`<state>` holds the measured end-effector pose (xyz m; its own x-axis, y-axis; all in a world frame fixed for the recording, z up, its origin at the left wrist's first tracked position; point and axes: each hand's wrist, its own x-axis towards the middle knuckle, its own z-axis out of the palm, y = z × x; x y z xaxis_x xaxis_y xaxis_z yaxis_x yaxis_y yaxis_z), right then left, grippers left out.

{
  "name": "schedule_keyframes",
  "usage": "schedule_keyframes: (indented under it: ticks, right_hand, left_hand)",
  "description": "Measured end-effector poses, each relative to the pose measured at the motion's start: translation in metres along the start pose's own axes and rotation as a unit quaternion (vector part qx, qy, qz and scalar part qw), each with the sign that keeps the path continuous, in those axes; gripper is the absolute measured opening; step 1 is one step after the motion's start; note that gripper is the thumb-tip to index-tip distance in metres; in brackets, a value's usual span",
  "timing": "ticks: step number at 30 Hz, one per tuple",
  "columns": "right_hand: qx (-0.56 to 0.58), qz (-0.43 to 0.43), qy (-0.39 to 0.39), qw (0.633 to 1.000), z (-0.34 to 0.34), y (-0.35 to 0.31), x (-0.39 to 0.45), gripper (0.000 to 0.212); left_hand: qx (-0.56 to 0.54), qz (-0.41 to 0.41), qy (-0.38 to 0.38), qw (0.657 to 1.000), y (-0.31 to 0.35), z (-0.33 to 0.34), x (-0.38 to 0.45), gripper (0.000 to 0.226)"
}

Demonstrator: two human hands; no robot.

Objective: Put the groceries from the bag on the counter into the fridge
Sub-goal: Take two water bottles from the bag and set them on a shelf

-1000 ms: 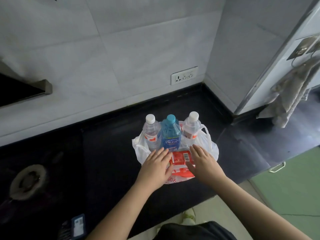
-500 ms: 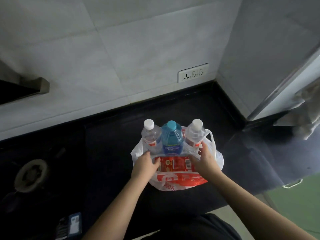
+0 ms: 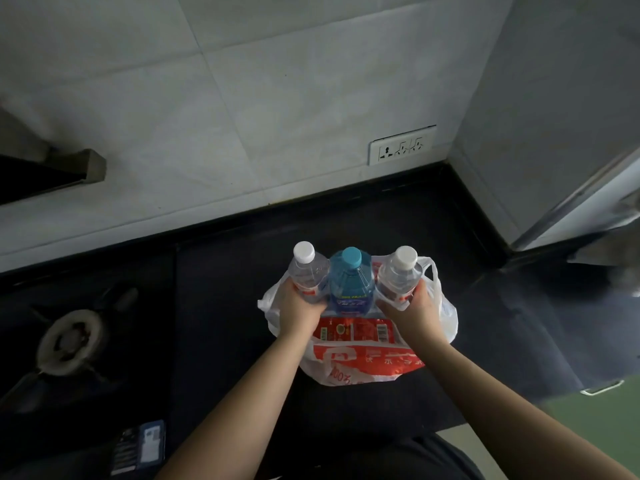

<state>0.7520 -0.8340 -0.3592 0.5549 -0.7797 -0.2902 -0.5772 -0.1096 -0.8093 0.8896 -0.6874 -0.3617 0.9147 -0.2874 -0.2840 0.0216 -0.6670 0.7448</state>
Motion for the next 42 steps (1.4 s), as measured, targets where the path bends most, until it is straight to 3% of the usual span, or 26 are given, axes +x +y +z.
schedule_keyframes:
  ticks: [7,11,16,23,31,34,36,39,42]
  right_hand:
    - [0.003,-0.001,0.028,1.0,-0.001,-0.006,-0.005,0.034]
    - [0.028,-0.005,0.028,0.999,-0.008,-0.009,-0.015,0.038]
    - [0.033,-0.012,0.037,0.999,-0.019,-0.019,-0.035,0.042]
    - [0.041,-0.026,0.027,0.998,-0.038,-0.028,-0.055,0.051]
    - [0.157,-0.063,-0.019,0.985,-0.073,-0.037,-0.084,0.026]
    - [0.325,-0.056,-0.105,0.938,-0.076,-0.042,-0.101,0.062]
    - [0.468,-0.004,-0.196,0.862,-0.078,-0.051,-0.115,0.071]
    - [0.598,0.007,-0.323,0.733,-0.083,-0.063,-0.134,0.06]
    - [0.604,-0.019,-0.293,0.741,-0.083,-0.066,-0.147,0.054]
  left_hand:
    - [-0.043,0.008,0.022,0.999,-0.004,-0.001,-0.007,0.039]
    - [-0.047,0.016,0.054,0.997,-0.008,-0.007,-0.019,0.038]
    - [-0.025,0.09,0.077,0.993,-0.008,-0.02,-0.031,0.035]
    - [-0.039,0.111,0.074,0.99,0.011,-0.046,-0.062,0.031]
    - [-0.121,0.146,-0.006,0.982,0.007,-0.096,-0.108,0.038]
    - [-0.264,0.12,-0.105,0.951,0.008,-0.115,-0.119,0.05]
    - [-0.332,0.101,-0.16,0.924,0.008,-0.123,-0.126,0.061]
    - [-0.443,0.039,-0.182,0.877,0.012,-0.13,-0.136,0.069]
    - [-0.491,0.0,-0.196,0.849,0.013,-0.139,-0.143,0.067]
